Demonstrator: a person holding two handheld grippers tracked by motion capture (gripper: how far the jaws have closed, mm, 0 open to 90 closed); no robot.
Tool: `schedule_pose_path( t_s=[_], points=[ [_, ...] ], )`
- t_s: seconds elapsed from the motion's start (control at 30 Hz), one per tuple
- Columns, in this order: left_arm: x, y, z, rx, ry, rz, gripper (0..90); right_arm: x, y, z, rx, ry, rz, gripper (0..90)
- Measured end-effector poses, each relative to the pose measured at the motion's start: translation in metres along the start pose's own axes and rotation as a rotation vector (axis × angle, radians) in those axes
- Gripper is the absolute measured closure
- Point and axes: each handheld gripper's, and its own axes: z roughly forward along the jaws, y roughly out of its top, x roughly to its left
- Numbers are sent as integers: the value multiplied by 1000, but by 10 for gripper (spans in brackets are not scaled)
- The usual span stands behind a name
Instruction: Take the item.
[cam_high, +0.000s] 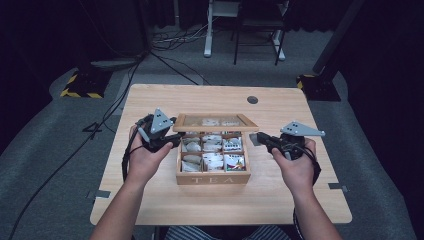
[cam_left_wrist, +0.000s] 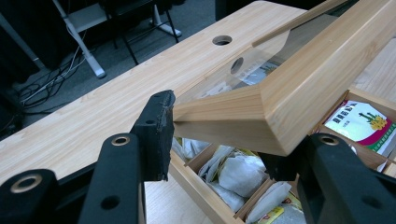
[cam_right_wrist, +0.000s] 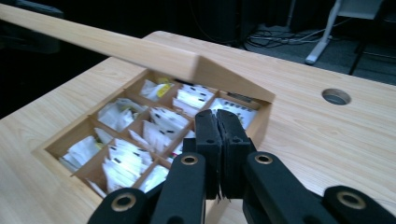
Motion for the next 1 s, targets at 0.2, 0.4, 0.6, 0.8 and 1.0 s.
schedule_pose_path(
  t_s=[0.2, 0.4, 0.6, 0.8, 1.0],
  points=[
    [0, 0, 0, 1, -1, 0, 510, -19, -2, -3, 11, -45, 30, 888],
    [0, 0, 1, 5, -1, -1, 508, -36, -4, -6, 21, -92, 51, 888],
    [-1, 0, 1, 8, 3, 2, 503, -52, -8, -9, 52, -147, 70, 889],
    [-1, 0, 1, 7, 3, 2, 503, -69, -11, -14, 89, -204, 104, 888],
    [-1, 0, 1, 8, 4, 2, 503, -80, -16, -14, 148, -242, 110, 888]
  ],
)
